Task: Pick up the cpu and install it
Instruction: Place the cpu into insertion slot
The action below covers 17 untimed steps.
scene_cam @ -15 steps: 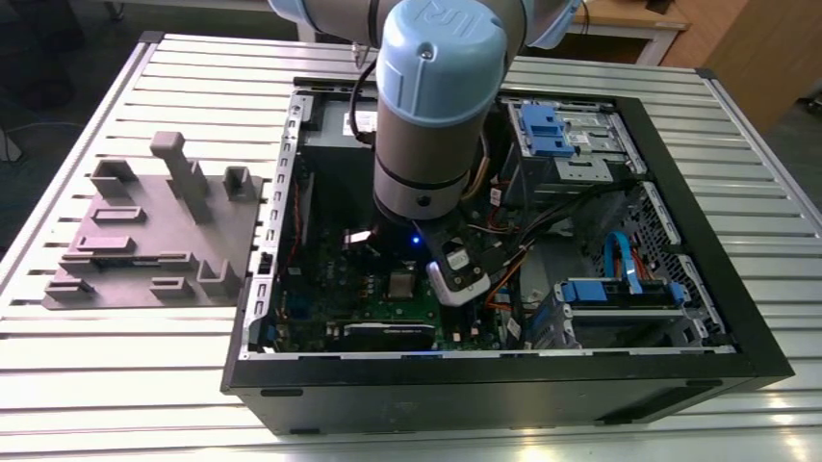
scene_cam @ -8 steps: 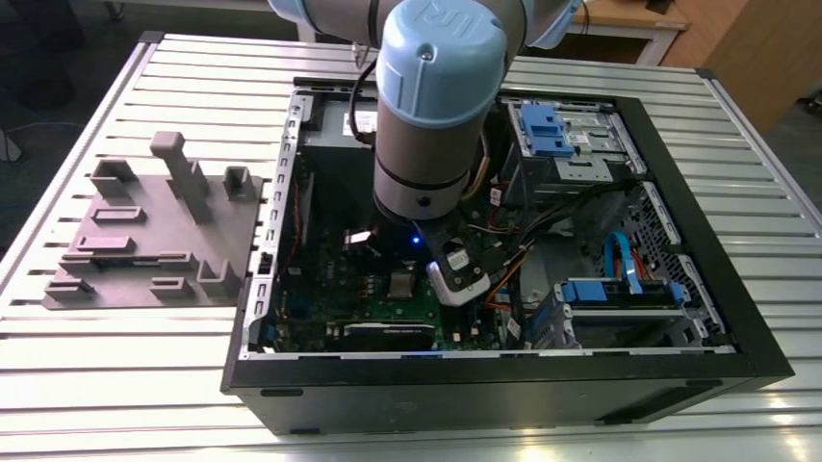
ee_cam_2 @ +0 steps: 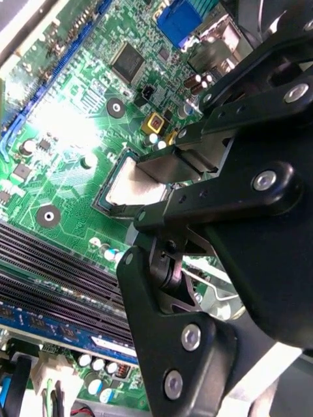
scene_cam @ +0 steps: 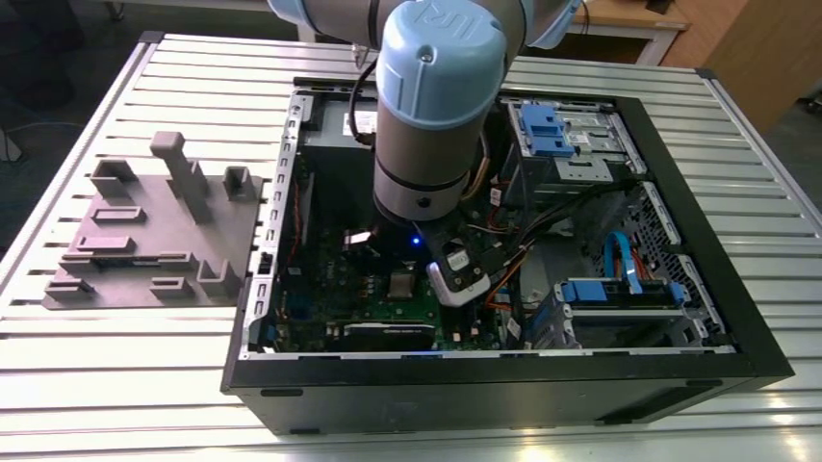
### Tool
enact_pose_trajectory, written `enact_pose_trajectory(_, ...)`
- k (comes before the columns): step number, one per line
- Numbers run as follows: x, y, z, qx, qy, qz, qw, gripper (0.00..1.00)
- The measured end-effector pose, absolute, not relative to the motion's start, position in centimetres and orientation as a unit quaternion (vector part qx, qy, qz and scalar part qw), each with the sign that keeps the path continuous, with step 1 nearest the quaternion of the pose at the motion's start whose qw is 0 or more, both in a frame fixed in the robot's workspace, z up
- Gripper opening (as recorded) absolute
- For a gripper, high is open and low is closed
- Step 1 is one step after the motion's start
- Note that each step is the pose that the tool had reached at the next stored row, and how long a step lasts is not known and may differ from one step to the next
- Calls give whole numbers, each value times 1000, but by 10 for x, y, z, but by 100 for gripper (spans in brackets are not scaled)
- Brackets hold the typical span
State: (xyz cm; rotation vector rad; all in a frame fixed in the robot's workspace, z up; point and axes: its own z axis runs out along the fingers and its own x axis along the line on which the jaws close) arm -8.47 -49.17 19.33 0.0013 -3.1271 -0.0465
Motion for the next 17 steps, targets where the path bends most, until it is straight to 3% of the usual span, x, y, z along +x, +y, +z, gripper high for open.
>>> enact_pose_trajectory(4,-85,-492,193,0,-1000,-15,7,40)
enact_pose_trajectory(5,-85,-492,193,0,-1000,-15,7,46)
enact_pose_trajectory(17,-85,-492,194,-1,-1000,-15,7,46)
